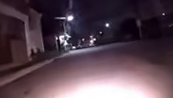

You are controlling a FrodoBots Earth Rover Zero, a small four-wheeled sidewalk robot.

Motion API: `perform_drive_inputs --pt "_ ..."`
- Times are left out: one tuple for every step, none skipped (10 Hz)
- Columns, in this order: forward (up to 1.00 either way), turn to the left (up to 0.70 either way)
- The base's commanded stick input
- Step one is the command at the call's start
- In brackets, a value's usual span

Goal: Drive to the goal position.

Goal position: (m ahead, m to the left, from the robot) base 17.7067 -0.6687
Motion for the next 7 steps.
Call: perform_drive_inputs --pt "0.85 0.00" --pt "0.85 0.00" --pt "0.85 0.00" --pt "0.85 0.00" --pt "0.85 -0.04" --pt "0.85 -0.13" --pt "0.85 -0.32"
